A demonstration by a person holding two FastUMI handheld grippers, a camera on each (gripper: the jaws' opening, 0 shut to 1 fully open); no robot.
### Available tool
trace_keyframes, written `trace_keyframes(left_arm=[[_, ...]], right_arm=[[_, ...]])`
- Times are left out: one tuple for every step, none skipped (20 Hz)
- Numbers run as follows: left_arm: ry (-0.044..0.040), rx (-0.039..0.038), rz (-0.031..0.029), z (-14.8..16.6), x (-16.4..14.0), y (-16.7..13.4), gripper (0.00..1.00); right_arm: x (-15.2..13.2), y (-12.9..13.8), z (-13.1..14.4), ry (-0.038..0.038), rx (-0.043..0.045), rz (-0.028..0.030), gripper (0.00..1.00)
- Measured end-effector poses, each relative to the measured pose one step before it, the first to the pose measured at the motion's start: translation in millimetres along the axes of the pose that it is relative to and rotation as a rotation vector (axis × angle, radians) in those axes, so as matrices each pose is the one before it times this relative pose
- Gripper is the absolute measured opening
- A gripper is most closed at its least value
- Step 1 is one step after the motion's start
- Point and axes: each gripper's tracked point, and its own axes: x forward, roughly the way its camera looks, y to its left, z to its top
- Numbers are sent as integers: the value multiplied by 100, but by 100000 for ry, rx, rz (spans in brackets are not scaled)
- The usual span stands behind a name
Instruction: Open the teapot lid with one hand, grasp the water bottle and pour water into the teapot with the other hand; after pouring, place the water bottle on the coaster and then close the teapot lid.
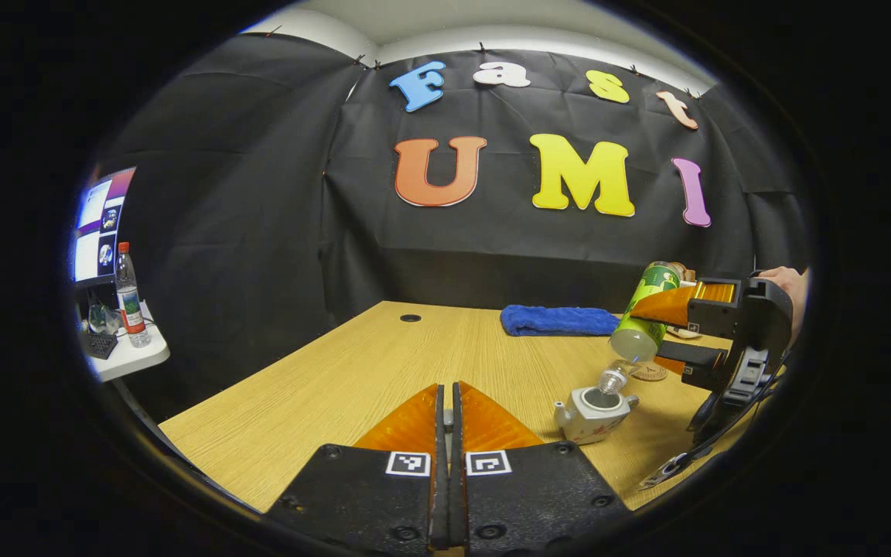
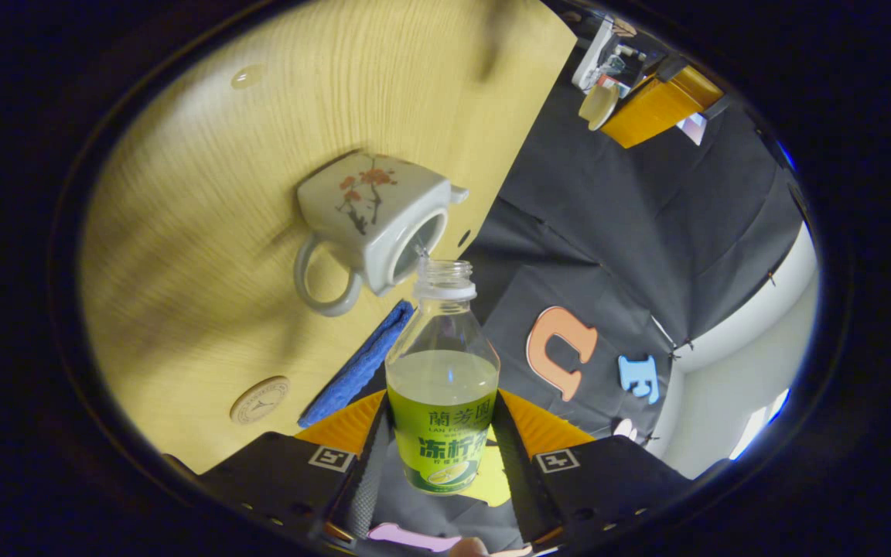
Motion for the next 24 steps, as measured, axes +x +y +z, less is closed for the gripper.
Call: trace_keyframes(left_arm=[[-84,215,-40,5,-4,43,3],[-171,18,212,75,-36,158,3],[-181,-137,123,155,-16,12,3],[-398,-391,378,146,-88,191,3],[-295,-621,147,53,-49,125,3],[-88,-431,12,71,-5,14,3],[-34,-74,-42,0,-30,-9,3],[-229,358,145,89,-96,-41,3],[-228,433,73,139,-4,19,3],[-385,318,-153,105,-105,-87,3],[-220,161,-229,59,2,-149,3],[-370,258,-197,196,25,-128,3],[-178,166,-48,32,49,-54,3],[41,85,-124,-3,46,-85,3],[-10,229,-129,-21,-139,-179,3],[-315,286,-145,218,-7,-215,3],[-549,337,-289,226,-123,-296,3],[-940,293,-189,327,-180,-327,2],[-1169,322,-514,460,-59,-463,3],[-1060,490,-699,367,-42,-493,3],[-1274,895,-828,325,-48,-663,3],[-747,564,-940,289,-77,-673,3],[-395,234,-943,171,27,-637,2],[-511,283,-812,198,17,-599,3]], right_arm=[[36,220,-25,-211,2411,1142,70],[121,333,80,-474,3791,1654,70],[58,399,-66,-150,4896,2231,70],[-16,339,-187,120,5581,2669,70],[-189,620,-285,347,11159,4590,72],[-89,299,-64,121,6864,2460,70],[-117,193,-38,-140,6536,2187,72],[16,51,65,-82,6278,1591,72],[-176,-8,117,-761,5927,1351,72],[-40,51,258,-893,6229,1180,70],[-130,59,229,-1106,6194,1491,70],[-103,146,318,-1252,6497,1636,72],[-130,166,294,-1327,7172,1777,72],[-80,181,421,-1992,7992,1936,72],[-247,-168,416,-1487,10930,1170,72],[-161,-202,378,-1457,8648,708,72],[-185,-609,365,-1285,8522,-88,72],[-99,-836,462,-1899,7967,-966,70],[-161,-1184,352,-1953,7574,-1899,70],[-246,-1006,236,-1363,8031,-1577,70],[-345,-1603,181,-2161,12717,-2135,70],[34,-1474,-16,-1886,11105,-1599,72],[-114,-1472,196,-1883,7665,-2039,72],[-138,-1659,105,-1151,6476,-2097,70]])
